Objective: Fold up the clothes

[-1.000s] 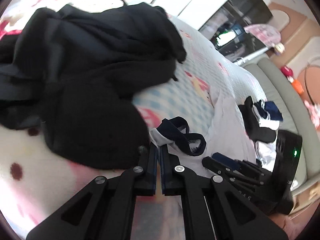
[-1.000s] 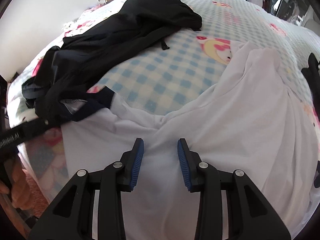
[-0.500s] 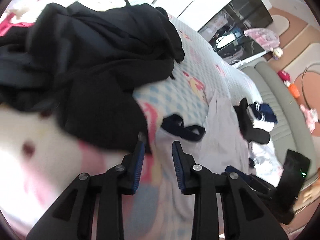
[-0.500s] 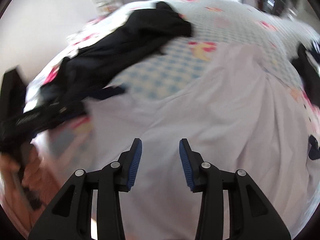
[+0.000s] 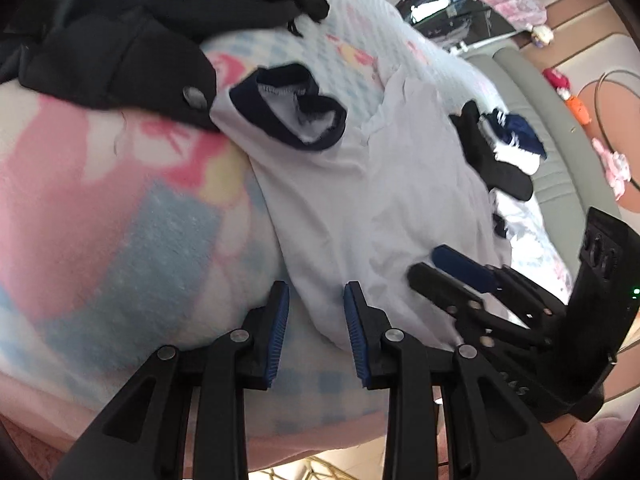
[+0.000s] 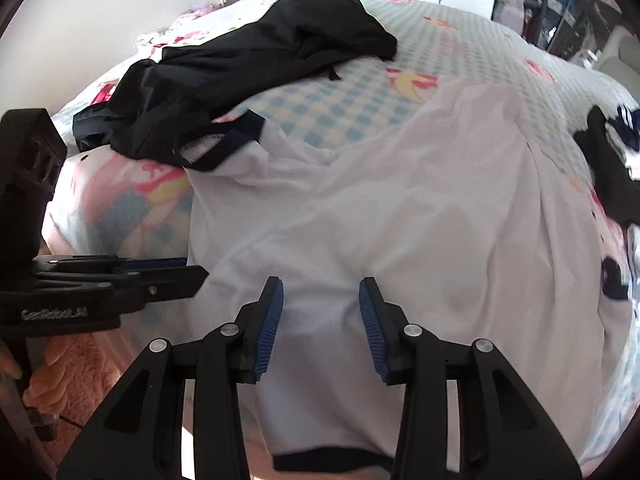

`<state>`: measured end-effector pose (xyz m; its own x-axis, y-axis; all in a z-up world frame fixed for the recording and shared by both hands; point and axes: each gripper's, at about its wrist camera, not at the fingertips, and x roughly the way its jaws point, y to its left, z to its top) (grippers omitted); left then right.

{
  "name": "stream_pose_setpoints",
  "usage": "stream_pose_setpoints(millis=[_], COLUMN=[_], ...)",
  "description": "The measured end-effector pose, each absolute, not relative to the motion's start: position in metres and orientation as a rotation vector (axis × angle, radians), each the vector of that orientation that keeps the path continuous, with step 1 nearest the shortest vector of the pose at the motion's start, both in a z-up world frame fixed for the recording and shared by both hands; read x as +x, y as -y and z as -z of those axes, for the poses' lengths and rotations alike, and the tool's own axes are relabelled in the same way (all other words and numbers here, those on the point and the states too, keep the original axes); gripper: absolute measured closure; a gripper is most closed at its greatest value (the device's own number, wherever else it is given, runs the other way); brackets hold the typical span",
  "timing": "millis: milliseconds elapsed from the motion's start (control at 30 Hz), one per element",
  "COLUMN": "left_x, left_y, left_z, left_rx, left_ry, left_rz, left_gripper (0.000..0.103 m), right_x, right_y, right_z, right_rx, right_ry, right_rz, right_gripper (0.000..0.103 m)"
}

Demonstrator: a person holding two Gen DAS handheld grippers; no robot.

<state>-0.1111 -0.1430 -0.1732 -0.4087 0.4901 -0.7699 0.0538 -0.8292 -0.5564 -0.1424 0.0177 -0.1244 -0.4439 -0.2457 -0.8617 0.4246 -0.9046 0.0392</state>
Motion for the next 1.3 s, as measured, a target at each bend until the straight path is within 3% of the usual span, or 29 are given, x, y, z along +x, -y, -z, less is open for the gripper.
stream_pose_setpoints(millis=[300,500,733,867,1033,1100,1167,1300], left_x=[-0.098,-0.089,-0.109,-0.119,-0.107,-0.100,-0.094,-0.077], left_y=[0.150,0.131,0.149,0.135,0.099,0.102,0.110,0.096], left_z=[0.171,0.168,0.130,0.141,0.164,0.164,0.156,0.132], left_rx=[-1.489,-1.551,-1.415,-1.386,-1.534,-1.560,-1.541,-1.349], left_ry=[0.861,0.654,0.589,0.598,0.319,0.293,0.391,0.392], left_rz=[-2.420,-2.514,-2.527,-2.367,-2.393,-2.412,-2.430,-2.455], left_gripper=[0.074,0.074,0.073,0.073,0.073,0.072,0.071,0.072], right_x=[-0.113,-0.087,-0.087,-0.096,-0.092,-0.093,-0.091,-0.083], right_y=[-0.039,-0.054,-0.067,-0.052,-0.078,-0.094,-0.111,-0.141], right_z=[0.151,0.142,0.104,0.128,0.147,0.141,0.134,0.119], right_rx=[1.417,1.424,1.293,1.366,1.430,1.445,1.450,1.435], right_ry=[-0.308,-0.277,-0.128,-0.232,-0.166,-0.170,-0.151,-0.085], right_rz=[2.349,2.267,2.324,2.295,2.312,2.370,2.408,2.440], right_gripper=[0.062,0.062,0.062,0.062,0.064,0.065,0.065,0.063])
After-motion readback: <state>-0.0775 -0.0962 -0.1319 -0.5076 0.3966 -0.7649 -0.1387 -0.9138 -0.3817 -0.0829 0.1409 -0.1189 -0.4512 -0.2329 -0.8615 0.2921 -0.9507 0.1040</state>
